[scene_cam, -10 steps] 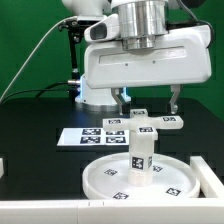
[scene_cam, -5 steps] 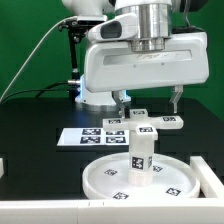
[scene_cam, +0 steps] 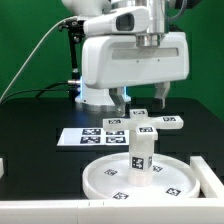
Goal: Assemble round table
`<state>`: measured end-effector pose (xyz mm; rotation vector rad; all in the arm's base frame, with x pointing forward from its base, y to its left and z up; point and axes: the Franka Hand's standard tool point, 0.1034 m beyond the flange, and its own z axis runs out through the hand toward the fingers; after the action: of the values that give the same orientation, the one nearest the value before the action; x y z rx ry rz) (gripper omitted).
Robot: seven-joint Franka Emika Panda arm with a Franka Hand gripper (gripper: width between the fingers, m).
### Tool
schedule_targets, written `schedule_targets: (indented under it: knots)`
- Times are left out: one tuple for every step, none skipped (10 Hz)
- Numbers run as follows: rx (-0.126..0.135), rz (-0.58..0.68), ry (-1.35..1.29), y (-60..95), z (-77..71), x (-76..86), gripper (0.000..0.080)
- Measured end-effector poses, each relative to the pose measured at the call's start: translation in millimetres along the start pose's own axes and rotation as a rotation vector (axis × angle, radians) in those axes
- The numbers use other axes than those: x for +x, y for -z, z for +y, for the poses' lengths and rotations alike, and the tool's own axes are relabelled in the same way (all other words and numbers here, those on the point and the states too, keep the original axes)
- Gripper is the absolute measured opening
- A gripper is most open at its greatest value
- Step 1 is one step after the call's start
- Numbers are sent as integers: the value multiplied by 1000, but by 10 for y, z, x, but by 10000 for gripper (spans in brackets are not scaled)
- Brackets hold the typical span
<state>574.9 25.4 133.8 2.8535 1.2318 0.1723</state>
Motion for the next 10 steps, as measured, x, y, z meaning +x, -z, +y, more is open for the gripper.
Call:
schedule_targets:
  knots:
    - [0, 0, -1, -8, 10, -8, 649]
    - [0, -1, -2, -9, 9, -9, 649]
    - [0, -1, -3, -10, 7, -8, 649]
    - [16, -18, -37, -23, -48, 5, 649]
    - [29, -30, -44, -22, -84, 24, 649]
    - [26, -32, -33, -31, -100, 25, 649]
    - [21, -27, -26, -41, -109, 38, 649]
    - [18, -25, -20, -92, -153, 36, 649]
    - [21, -31, -20, -128, -168, 15, 649]
    - [23, -34, -22, -149, -171, 2, 649]
